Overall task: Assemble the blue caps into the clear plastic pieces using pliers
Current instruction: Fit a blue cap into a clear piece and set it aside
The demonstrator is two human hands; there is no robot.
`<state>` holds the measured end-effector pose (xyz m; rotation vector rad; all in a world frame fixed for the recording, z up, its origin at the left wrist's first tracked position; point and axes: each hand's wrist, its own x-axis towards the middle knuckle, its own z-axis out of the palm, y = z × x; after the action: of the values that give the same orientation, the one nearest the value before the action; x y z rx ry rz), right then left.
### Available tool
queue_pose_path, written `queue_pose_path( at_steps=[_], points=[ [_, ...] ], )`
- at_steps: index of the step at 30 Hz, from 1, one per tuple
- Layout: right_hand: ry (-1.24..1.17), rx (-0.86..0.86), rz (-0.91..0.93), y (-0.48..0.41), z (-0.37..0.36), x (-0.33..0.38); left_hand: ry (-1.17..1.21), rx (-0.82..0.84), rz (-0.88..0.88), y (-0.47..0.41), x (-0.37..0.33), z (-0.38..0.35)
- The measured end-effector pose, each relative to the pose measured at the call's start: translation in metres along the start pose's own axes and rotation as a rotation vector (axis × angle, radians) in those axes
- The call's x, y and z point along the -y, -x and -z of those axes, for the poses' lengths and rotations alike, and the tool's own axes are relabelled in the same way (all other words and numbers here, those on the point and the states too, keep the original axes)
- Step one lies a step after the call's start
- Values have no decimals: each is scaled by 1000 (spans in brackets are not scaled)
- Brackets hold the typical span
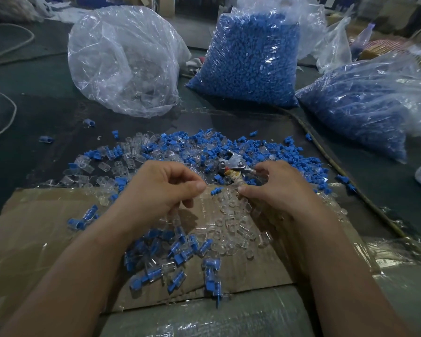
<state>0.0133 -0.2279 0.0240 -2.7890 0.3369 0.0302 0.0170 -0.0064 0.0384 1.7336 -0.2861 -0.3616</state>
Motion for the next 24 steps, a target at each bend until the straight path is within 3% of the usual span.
queue_pose_path(
  at_steps=[5,9,12,16,24],
  points=[
    [35,-7,49,1,1,1,50,-138,-24,-2,0,1],
    [-112,-251,314,8,1,22,68,-183,-16,-3,0,1],
    [-32,-162,485,17,-7,41,64,-194,-20,-4,1,2],
    [151,4,492,19,-15,44,65,-200,-14,-4,1,1],
    [102,-64,496,17,-15,50,59,-186,-9,-4,-1,0]
  ],
)
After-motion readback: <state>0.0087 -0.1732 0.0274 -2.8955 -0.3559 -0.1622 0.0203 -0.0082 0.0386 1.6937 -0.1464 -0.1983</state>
